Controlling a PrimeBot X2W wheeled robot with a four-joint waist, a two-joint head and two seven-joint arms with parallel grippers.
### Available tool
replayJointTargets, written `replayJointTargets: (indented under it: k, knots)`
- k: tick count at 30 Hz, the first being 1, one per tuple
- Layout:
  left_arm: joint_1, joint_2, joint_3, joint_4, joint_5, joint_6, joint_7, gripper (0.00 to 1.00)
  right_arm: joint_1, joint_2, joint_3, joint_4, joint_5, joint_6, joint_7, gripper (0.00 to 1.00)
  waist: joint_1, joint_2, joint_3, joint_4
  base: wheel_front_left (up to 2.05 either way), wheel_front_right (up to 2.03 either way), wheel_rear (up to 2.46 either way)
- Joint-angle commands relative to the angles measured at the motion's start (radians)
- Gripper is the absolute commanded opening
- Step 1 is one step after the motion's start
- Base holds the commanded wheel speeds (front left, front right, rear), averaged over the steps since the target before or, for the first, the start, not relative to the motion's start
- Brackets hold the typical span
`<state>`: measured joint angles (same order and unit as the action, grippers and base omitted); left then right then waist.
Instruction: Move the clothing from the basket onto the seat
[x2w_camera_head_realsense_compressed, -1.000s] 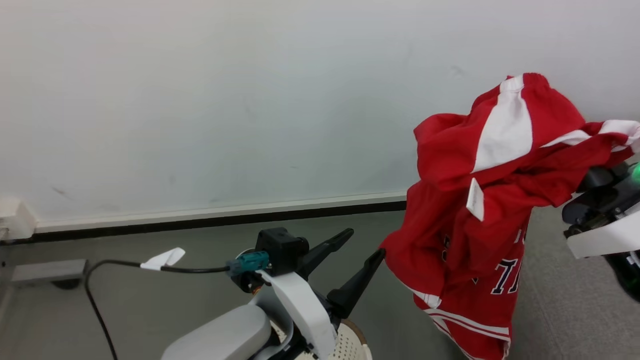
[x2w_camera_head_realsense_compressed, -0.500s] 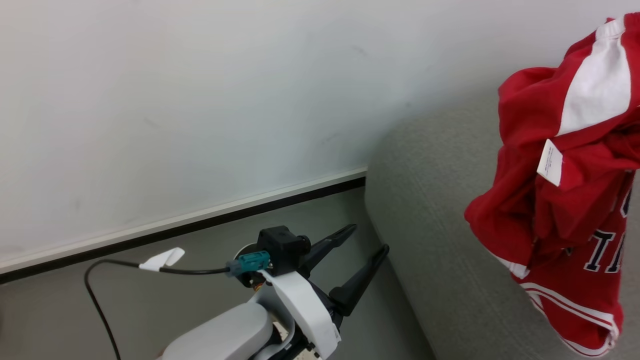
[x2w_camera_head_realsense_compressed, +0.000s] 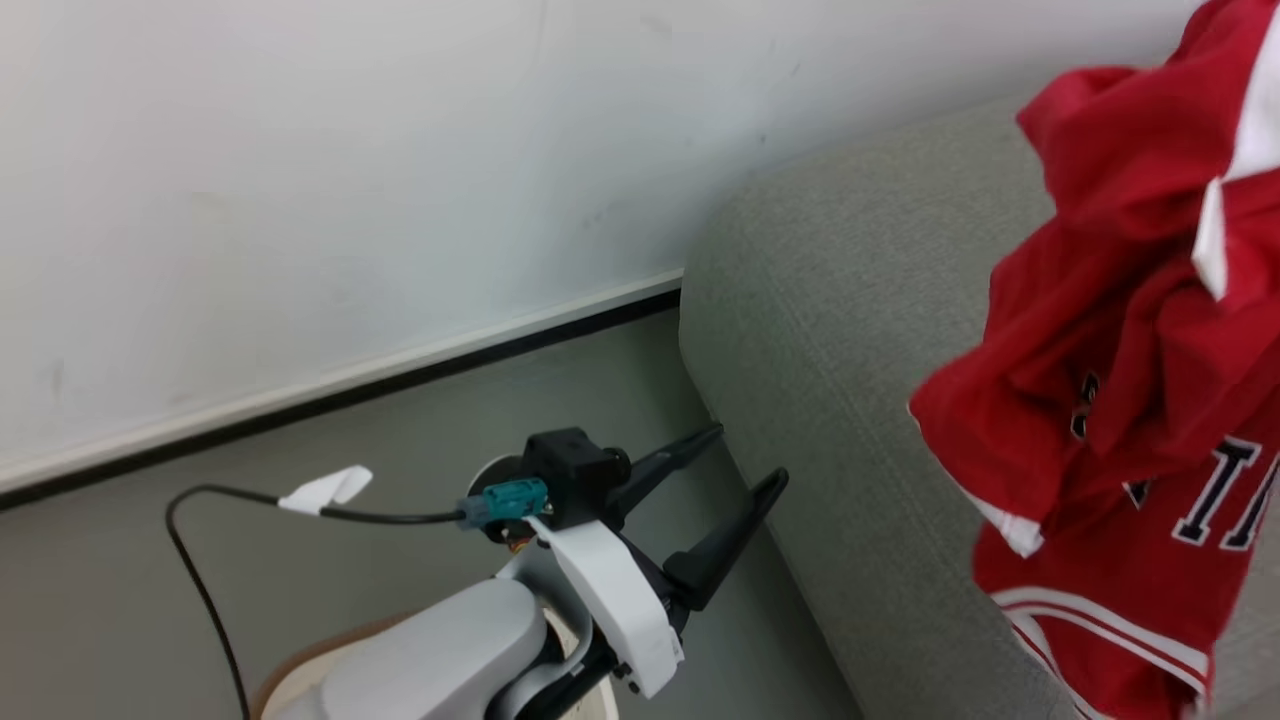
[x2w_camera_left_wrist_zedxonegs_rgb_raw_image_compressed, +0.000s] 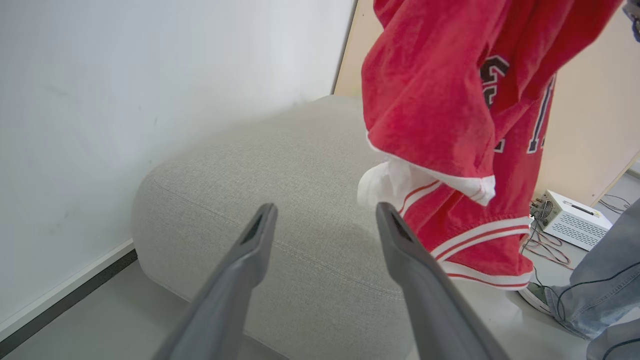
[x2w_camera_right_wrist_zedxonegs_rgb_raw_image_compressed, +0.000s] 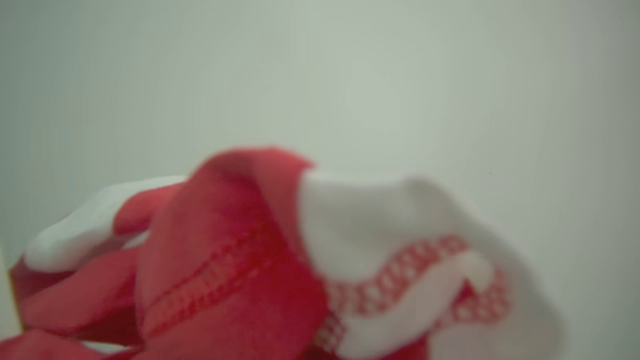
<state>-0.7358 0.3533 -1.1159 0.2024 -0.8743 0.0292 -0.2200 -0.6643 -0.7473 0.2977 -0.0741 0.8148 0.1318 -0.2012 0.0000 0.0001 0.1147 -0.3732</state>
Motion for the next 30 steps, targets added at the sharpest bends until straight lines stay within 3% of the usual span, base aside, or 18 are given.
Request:
replayJointTargets:
  k: [1, 18, 30]
  knots:
    - [-0.012, 0.009, -0.002, -0.004, 0.012, -0.002, 0.004, 1.0, -0.026, -0.01, -0.009, -0.001, 0.015, -0.002, 0.007, 0.0, 0.0, -0.0001, 0.035, 0.022, 0.0, 0.0, 0.0]
    - [-0.15, 0.049, 0.007, -0.069, 0.075, -0.008, 0.046, 1.0, -0.399, -0.135, -0.023, 0.295, 0.151, -0.002, 0.015, 0.0, 0.0, -0.0001, 0.317, 0.166, 0.0, 0.0, 0.0]
    - [-0.189, 0.052, 0.01, -0.055, 0.099, -0.017, 0.028, 1.0, -0.379, -0.181, 0.049, 0.576, 0.232, -0.002, 0.005, 0.0, 0.0, -0.0001, 0.419, 0.172, 0.0, 0.0, 0.0]
